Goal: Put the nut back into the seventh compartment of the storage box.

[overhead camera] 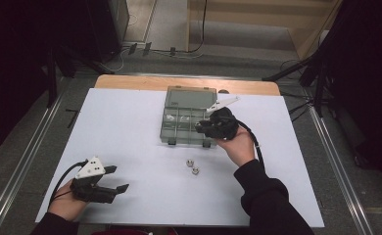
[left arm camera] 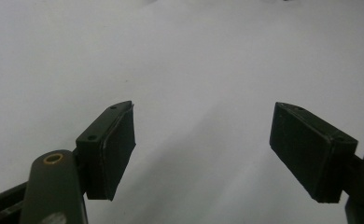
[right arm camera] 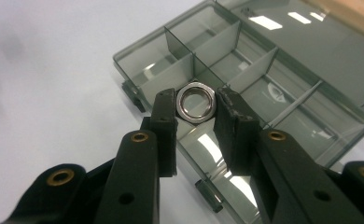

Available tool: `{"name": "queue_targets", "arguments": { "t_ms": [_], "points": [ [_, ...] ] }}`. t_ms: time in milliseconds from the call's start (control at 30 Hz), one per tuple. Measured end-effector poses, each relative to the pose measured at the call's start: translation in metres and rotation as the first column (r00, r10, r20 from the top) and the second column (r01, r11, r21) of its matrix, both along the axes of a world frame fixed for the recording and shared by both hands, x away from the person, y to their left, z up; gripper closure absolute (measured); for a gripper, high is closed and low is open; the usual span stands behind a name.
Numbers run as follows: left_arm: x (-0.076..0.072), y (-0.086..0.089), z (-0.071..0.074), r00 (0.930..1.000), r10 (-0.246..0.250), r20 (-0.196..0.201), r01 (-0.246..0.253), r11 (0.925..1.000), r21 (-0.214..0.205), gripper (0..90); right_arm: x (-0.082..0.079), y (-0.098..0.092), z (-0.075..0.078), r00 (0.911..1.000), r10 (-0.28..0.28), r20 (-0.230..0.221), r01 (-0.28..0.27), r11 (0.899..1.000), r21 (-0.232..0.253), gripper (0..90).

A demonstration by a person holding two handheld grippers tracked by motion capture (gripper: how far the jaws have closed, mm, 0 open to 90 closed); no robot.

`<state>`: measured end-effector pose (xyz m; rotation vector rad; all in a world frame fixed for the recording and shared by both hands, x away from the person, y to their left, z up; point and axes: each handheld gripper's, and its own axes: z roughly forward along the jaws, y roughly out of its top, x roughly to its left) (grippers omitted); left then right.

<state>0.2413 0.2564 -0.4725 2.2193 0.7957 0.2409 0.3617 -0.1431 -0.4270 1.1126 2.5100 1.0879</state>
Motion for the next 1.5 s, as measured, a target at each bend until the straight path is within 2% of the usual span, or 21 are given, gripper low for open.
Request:
{"name": "queue_targets", "arguments": {
  "t_ms": [33,233,367,533,567,600,767,867,900,1000,1033,1133,1167,1367,1400,1500],
  "points": [
    [0.000,0.000,0.000,1.0000,0.002,0.000,-0.002,1.0000,-0.002,22.7,0.004,0.003,-0.006,0.9999,-0.005,-0.013,0.005,1.000,-0.023,71.8],
    [-0.001,0.001,0.000,1.0000,-0.001,-0.002,0.001,1.0000,0.006,22.7,0.012,0.006,-0.020,0.9990,-0.009,-0.043,0.006,0.997,-0.072,71.7],
    [-0.002,0.001,0.000,1.0000,0.002,-0.001,-0.002,1.0000,0.005,22.7,0.014,0.007,-0.024,0.9979,-0.007,-0.064,0.003,0.998,-0.064,71.7],
    [-0.002,0.000,0.001,1.0000,-0.003,0.003,0.003,1.0000,0.004,22.7,0.015,0.010,-0.027,0.9972,-0.004,-0.075,-0.002,0.997,-0.079,70.5],
    [-0.002,0.000,0.001,1.0000,-0.002,0.003,0.002,1.0000,0.004,22.7,0.016,0.009,-0.028,0.9961,0.001,-0.088,-0.007,0.998,-0.060,57.1],
    [-0.002,0.000,0.001,1.0000,-0.002,0.003,0.002,1.0000,0.004,22.7,0.016,0.009,-0.028,0.9955,-0.003,-0.095,-0.002,0.998,-0.055,52.3],
    [-0.002,0.000,0.001,1.0000,-0.003,0.003,0.003,1.0000,0.003,22.7,0.014,0.004,-0.023,0.9960,-0.006,-0.089,0.003,1.000,-0.025,37.5],
    [-0.002,0.000,0.001,1.0000,-0.005,0.003,0.005,1.0000,0.004,22.7,0.010,0.003,-0.020,0.9968,-0.005,-0.080,0.004,1.000,-0.007,36.8],
    [-0.003,0.000,0.001,1.0000,-0.002,0.003,0.002,1.0000,0.004,22.7,0.007,0.002,-0.018,0.9981,-0.001,-0.062,0.001,1.000,0.009,35.2],
    [-0.003,0.000,0.002,1.0000,0.000,0.003,0.000,1.0000,0.004,22.7,0.003,0.001,-0.014,0.9980,0.009,-0.062,-0.008,1.000,0.024,34.0],
    [-0.003,0.000,0.002,1.0000,-0.002,0.004,0.002,1.0000,0.001,22.7,-0.004,0.002,-0.011,0.9987,0.016,-0.048,-0.015,0.999,0.029,33.3],
    [-0.002,0.000,0.002,1.0000,0.001,0.005,-0.001,1.0000,0.000,22.7,-0.010,0.002,-0.009,0.9992,0.029,-0.028,-0.027,0.999,0.041,33.3],
    [-0.003,0.000,0.002,1.0000,0.000,0.006,0.000,1.0000,0.000,22.7,-0.018,0.002,-0.007,0.9991,0.040,-0.016,-0.040,0.998,0.048,33.0],
    [-0.003,0.001,0.003,1.0000,-0.003,0.008,0.003,1.0000,0.003,22.7,-0.031,0.000,-0.006,0.9983,0.058,0.009,-0.058,0.996,0.067,31.7],
    [-0.003,0.001,0.003,1.0000,-0.004,0.008,0.004,1.0000,0.003,22.7,-0.037,-0.001,-0.006,0.9981,0.062,0.007,-0.062,0.995,0.075,31.8],
    [-0.002,0.001,0.003,1.0000,-0.004,0.006,0.004,1.0000,0.004,22.7,-0.040,-0.002,-0.007,0.9975,0.070,-0.009,-0.069,0.993,0.095,32.8]
  ]
}}
